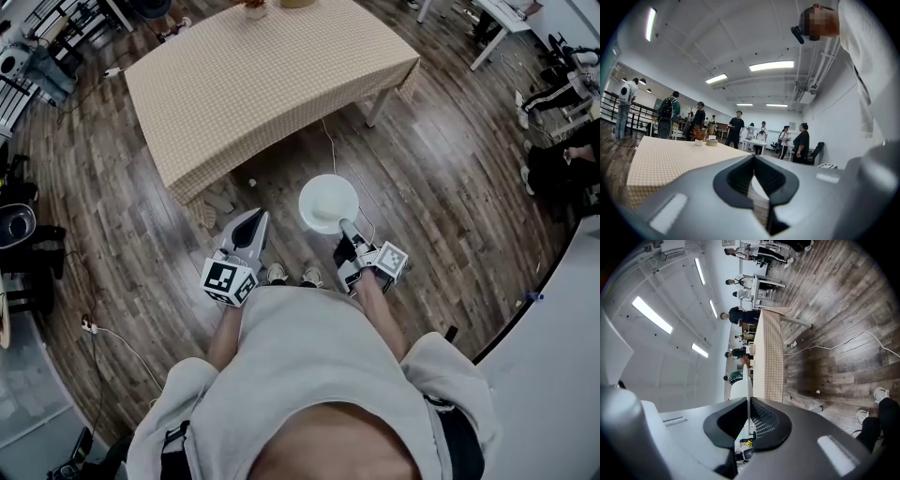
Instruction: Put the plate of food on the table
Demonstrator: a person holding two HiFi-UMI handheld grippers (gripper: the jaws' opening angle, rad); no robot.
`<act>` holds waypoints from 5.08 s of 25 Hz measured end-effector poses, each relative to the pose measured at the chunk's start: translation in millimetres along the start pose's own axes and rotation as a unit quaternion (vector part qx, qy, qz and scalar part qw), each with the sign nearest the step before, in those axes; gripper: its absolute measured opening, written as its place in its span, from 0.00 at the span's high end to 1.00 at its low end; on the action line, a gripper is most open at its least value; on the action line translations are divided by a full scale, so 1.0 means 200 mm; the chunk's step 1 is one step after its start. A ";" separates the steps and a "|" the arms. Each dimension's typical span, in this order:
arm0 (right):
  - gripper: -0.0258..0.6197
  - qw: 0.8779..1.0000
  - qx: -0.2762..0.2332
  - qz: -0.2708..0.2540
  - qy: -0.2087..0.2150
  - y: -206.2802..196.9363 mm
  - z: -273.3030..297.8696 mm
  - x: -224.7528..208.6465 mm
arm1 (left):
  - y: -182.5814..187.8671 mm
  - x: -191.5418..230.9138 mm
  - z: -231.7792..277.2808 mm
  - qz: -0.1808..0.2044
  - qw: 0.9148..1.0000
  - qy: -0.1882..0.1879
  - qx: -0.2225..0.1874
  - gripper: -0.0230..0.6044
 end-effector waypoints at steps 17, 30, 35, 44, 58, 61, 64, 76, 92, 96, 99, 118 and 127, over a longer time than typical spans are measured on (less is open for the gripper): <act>0.94 1.000 -0.002 0.018 -0.005 0.21 -0.11 -0.15 | -0.06 -0.09 0.18 0.005 1.000 0.014 0.011 0.95; 0.94 0.999 -0.015 0.029 -0.003 0.32 -0.12 -0.17 | -0.08 -0.10 0.30 0.000 1.000 0.003 0.022 0.95; 0.94 0.999 -0.023 0.027 -0.008 0.34 -0.13 -0.19 | -0.07 -0.08 0.33 0.003 1.000 -0.005 0.027 0.95; 0.94 0.999 -0.035 0.040 -0.001 0.39 -0.08 -0.19 | -0.05 0.06 0.37 0.013 0.999 -0.005 0.041 0.95; 0.94 0.999 -0.030 0.026 -0.028 0.64 0.39 -0.10 | -0.11 0.57 0.69 -0.018 0.999 -0.005 0.036 0.95; 0.94 0.999 -0.030 0.015 -0.028 0.74 0.55 -0.02 | -0.10 0.75 0.80 -0.024 0.999 -0.006 0.039 0.95; 0.94 0.999 -0.031 0.015 -0.027 0.84 0.72 0.05 | -0.08 0.92 0.93 -0.030 0.999 -0.009 0.043 0.95; 0.94 0.999 -0.030 0.016 -0.035 1.28 1.43 0.36 | 0.06 1.58 1.51 -0.043 0.997 -0.032 0.051 0.95; 0.94 0.999 -0.035 -0.005 -0.017 1.57 1.84 0.64 | 0.24 1.93 1.81 -0.030 0.998 -0.046 0.024 0.95; 0.94 0.999 -0.038 -0.007 -0.021 1.57 1.83 0.63 | 0.24 1.91 1.82 -0.030 0.998 -0.052 0.024 0.95; 0.94 0.999 -0.034 -0.012 -0.020 1.59 1.82 0.62 | 0.23 1.89 1.83 -0.031 0.998 -0.052 0.025 0.95; 0.95 1.000 0.007 -0.002 -0.029 1.64 1.84 0.59 | 0.21 1.85 1.82 -0.041 0.999 -0.002 0.030 0.95; 0.95 0.998 0.022 0.016 -0.054 1.63 1.86 0.45 | 0.07 1.85 1.87 -0.071 0.995 -0.008 0.065 0.95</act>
Point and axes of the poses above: the fingertips, and each gripper's own axes: z forward along the fingers, x to its left, y out of its top, the point moved 1 cm from there along -z, backward along the fingers, and after that the axes turned 14 degrees about -y, right-handed, at the moved point
